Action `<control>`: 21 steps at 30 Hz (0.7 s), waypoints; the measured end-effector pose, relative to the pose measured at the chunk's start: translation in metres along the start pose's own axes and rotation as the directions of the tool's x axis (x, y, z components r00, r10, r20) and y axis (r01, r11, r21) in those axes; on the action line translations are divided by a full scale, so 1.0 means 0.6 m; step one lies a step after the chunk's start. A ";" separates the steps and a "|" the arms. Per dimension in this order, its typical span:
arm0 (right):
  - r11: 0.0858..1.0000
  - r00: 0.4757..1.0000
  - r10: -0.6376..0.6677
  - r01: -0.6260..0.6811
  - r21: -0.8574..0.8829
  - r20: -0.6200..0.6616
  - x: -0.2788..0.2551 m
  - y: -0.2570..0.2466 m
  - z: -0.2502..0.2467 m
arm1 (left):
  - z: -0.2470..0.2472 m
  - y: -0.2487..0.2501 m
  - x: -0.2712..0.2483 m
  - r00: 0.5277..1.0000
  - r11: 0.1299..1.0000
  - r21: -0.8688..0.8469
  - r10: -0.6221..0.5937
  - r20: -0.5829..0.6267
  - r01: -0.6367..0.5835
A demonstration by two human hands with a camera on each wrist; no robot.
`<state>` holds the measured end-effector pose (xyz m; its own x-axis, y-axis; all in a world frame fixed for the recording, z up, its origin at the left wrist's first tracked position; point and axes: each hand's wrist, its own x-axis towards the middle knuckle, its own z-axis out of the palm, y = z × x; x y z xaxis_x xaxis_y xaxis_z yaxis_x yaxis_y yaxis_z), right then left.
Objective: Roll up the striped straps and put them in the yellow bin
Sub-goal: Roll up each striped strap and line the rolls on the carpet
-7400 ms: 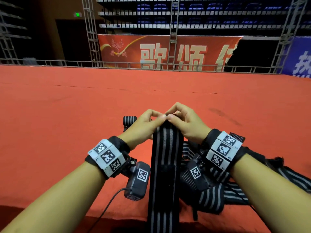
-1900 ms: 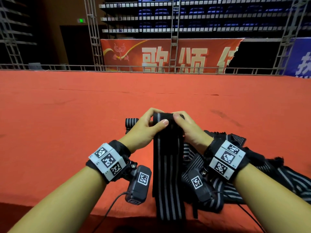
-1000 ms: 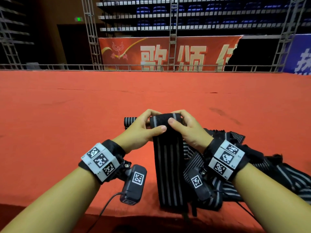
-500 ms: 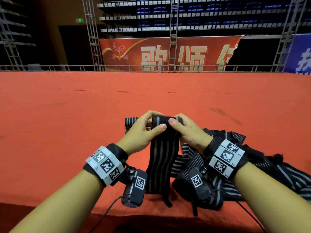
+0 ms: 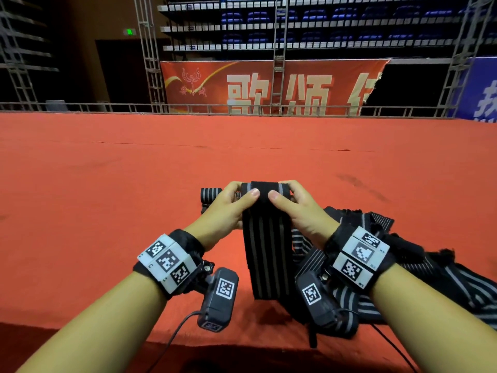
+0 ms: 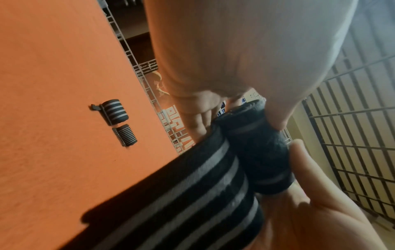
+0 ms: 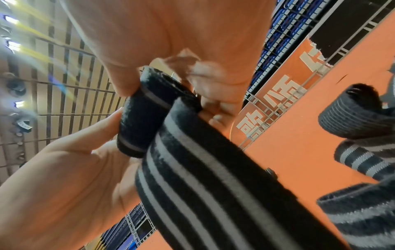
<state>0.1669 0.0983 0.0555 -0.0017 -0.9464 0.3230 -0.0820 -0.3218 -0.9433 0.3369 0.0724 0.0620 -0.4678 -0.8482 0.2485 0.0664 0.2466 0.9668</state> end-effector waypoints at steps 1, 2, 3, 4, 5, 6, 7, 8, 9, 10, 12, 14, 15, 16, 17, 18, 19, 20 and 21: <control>0.999 0.999 0.044 -0.044 0.003 0.018 0.000 -0.002 0.002 | -0.001 0.001 -0.001 1.000 0.999 0.016 0.029 -0.010 -0.029; 0.997 0.997 0.077 -0.077 -0.004 0.032 0.001 -0.002 0.001 | -0.002 0.001 -0.001 0.998 0.998 0.030 0.054 -0.016 -0.054; 0.996 0.996 0.085 -0.085 -0.018 0.029 0.000 -0.004 0.000 | -0.002 -0.001 -0.001 0.998 0.997 0.037 0.066 -0.016 -0.065; 0.998 0.998 0.056 -0.055 -0.035 0.018 -0.001 -0.003 -0.003 | -0.002 -0.002 -0.001 0.998 0.998 0.034 0.057 -0.018 -0.057; 0.998 1.000 0.008 -0.008 -0.064 0.002 -0.003 -0.005 -0.006 | -0.003 -0.002 -0.002 0.999 0.999 0.012 0.035 -0.020 -0.035; 0.996 0.999 -0.035 0.034 -0.086 -0.008 -0.003 -0.004 -0.009 | -0.003 -0.002 -0.002 1.000 1.000 -0.019 0.008 -0.018 -0.008; 0.993 0.998 -0.056 0.054 -0.102 -0.018 -0.003 -0.005 -0.009 | -0.003 -0.003 -0.002 1.000 0.999 -0.041 -0.008 -0.014 0.007; 0.994 0.998 -0.056 0.054 -0.091 -0.021 -0.002 -0.006 -0.008 | -0.004 -0.002 -0.002 1.000 0.999 -0.044 -0.005 -0.018 0.004; 0.998 1.000 -0.023 0.023 -0.060 -0.008 -0.004 -0.011 -0.005 | -0.005 -0.001 -0.002 1.000 0.999 -0.030 0.015 -0.027 -0.016; 0.999 0.999 0.035 -0.034 -0.037 0.018 0.000 -0.010 -0.004 | -0.005 -0.001 -0.002 0.999 0.999 -0.007 0.038 -0.037 -0.039; 0.993 0.988 0.111 -0.107 -0.039 0.110 0.005 -0.011 -0.006 | -0.006 -0.001 -0.002 0.996 0.997 0.020 0.073 -0.052 -0.072; 0.995 0.985 0.100 -0.099 -0.019 0.140 0.003 -0.008 -0.007 | -0.003 -0.001 -0.002 0.998 0.998 0.016 0.058 -0.038 -0.058; 0.996 0.988 0.090 -0.090 -0.007 0.124 0.004 -0.005 -0.009 | 0.000 -0.002 -0.002 0.999 0.999 0.007 0.038 -0.024 -0.037; 0.997 0.994 0.072 -0.072 -0.002 0.082 0.004 -0.002 -0.009 | 0.002 -0.002 -0.003 1.000 1.000 0.002 0.014 -0.008 -0.014; 0.999 0.998 0.048 -0.048 -0.006 0.034 0.002 0.001 -0.009 | 0.004 -0.002 -0.002 1.000 1.000 0.007 -0.005 0.006 0.005; 1.000 1.000 0.026 -0.026 0.001 0.002 0.001 0.003 -0.008 | 0.004 -0.001 -0.002 1.000 1.000 0.015 -0.014 0.011 0.013; 1.000 1.000 0.015 -0.015 0.010 -0.003 0.000 0.004 -0.005 | 0.002 -0.002 -0.002 1.000 1.000 0.022 -0.005 0.010 0.004; 0.999 1.000 0.027 -0.027 0.017 0.013 0.000 0.007 -0.004 | 0.000 -0.002 -0.002 1.000 0.999 0.037 0.021 0.007 -0.021; 0.999 0.998 0.045 -0.046 0.009 0.032 -0.001 0.005 -0.003 | -0.002 -0.004 -0.003 0.999 0.996 0.064 0.054 0.007 -0.054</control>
<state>0.1647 0.0979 0.0528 0.0265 -0.9605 0.2771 -0.0726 -0.2784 -0.9577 0.3387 0.0725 0.0593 -0.4695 -0.8306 0.2996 0.0346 0.3218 0.9462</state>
